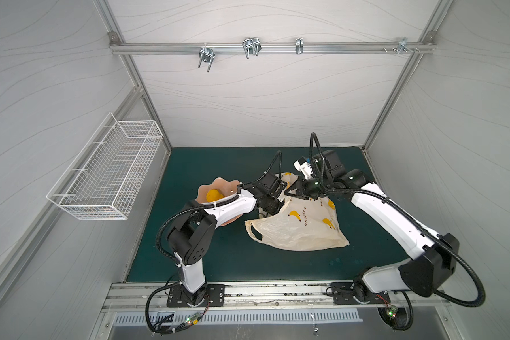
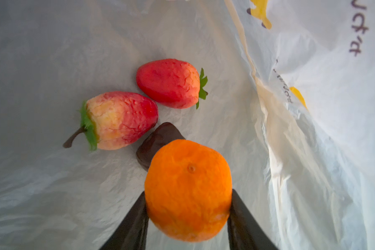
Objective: Place the fruits into the plastic bag
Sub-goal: Place the fruit in the plastic bag.
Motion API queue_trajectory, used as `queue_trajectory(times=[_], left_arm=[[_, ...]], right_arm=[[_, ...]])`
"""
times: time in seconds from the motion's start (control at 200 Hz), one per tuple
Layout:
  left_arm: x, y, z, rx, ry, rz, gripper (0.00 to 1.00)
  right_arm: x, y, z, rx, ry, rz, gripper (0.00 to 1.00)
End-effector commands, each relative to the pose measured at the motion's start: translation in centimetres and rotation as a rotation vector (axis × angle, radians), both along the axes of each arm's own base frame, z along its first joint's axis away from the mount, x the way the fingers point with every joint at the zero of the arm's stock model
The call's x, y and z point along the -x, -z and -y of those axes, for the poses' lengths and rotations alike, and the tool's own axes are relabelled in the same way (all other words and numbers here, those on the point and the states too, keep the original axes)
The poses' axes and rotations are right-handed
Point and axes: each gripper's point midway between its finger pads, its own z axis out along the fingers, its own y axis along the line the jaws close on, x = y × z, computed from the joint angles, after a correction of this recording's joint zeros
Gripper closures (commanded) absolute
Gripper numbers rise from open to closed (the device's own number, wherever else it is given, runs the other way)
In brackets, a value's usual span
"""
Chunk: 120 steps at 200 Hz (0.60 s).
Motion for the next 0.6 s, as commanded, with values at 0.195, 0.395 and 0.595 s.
queue_trajectory(times=[0.195, 0.395, 0.595], left_arm=[[-1.1, -1.1, 2.5, 0.08, -0.058, -0.049, 0.35], [-0.6, -1.8, 2.0, 0.088, -0.074, -0.051, 0.17], [-0.7, -3.4, 1.6, 0.101, -0.081, -0.032, 0.09]], right_arm=[[0.2, 0.5, -0.7, -0.029, -0.017, -0.022, 1.0], [0.2, 0.6, -0.5, -0.032, -0.018, -0.021, 1.0], [0.2, 0.3, -0.3, -0.039, -0.019, -0.013, 1.0]])
